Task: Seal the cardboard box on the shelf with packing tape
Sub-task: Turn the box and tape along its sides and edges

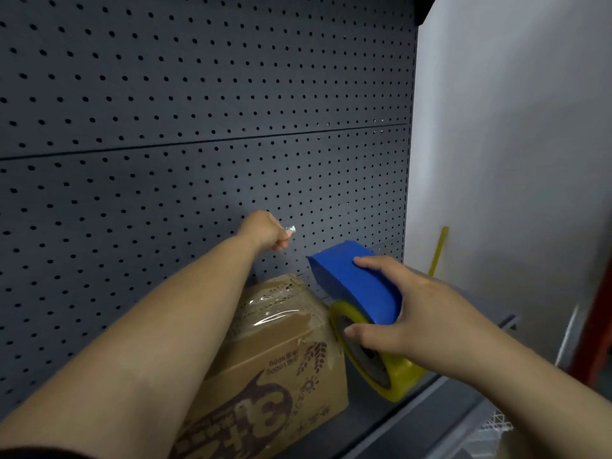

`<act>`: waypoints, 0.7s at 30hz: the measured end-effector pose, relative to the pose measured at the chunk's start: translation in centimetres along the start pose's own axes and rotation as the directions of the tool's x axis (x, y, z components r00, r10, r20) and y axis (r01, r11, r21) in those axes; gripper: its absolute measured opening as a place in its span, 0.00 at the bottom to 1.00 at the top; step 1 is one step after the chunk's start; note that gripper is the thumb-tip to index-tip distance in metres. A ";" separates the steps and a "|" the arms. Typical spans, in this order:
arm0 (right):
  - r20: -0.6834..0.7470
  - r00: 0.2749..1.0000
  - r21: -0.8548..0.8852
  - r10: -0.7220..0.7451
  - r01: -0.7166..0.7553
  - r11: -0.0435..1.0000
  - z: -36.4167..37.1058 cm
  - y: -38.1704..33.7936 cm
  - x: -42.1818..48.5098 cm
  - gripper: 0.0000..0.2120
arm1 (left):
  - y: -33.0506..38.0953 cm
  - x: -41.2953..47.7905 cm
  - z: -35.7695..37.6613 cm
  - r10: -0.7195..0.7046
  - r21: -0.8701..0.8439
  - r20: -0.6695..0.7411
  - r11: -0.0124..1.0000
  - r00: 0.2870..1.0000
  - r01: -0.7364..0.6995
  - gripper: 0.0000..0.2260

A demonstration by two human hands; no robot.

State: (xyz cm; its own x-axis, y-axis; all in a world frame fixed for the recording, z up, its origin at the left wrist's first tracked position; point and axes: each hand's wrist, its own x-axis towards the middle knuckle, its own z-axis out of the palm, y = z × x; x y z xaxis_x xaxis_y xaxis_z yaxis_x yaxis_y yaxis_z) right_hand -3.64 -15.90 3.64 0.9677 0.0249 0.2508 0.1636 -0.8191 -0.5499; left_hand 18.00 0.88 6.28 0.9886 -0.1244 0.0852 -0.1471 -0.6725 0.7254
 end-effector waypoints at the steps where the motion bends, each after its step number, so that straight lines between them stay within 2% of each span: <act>1: 0.007 1.000 -0.008 0.011 -0.011 1.000 0.1 -0.1 0.2 0.39 | -0.5 0.3 0.4 -0.009 0.031 0.029 0.999 1.000 0.008 0.13; 6: 0.036 0.997 -0.018 0.067 -0.067 0.998 0.8 -0.4 0.7 0.38 | -2.1 1.6 2.2 -0.080 0.186 0.145 0.981 0.986 0.052 0.13; 11: 0.060 0.994 -0.039 0.097 -0.094 0.995 1.4 -0.8 0.7 0.36 | -3.3 2.0 2.9 -0.121 0.362 0.161 0.931 0.979 0.055 0.07; 14: 0.062 0.991 -0.016 0.115 -0.114 0.993 1.7 -0.8 0.6 0.35 | -3.7 1.7 3.2 -0.158 0.469 0.198 0.882 0.968 0.048 0.13; 18: 0.056 0.990 0.006 0.129 -0.130 0.992 1.8 -0.7 0.5 0.34 | -3.7 1.3 3.3 -0.168 0.528 0.247 0.849 0.954 0.012 0.08; 21: 0.063 0.989 0.006 0.132 -0.132 0.991 1.8 -0.6 0.4 0.34 | -3.9 1.3 3.1 -0.185 0.584 0.285 0.812 0.940 -0.017 0.14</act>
State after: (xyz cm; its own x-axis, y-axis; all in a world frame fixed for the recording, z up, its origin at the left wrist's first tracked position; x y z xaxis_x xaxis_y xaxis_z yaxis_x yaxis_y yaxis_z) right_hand -3.05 -14.38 2.65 0.9909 -0.0472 0.1257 0.0353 -0.8117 -0.5830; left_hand 19.77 1.08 1.47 0.9474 -0.2009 -0.2490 -0.1560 -0.9696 0.1888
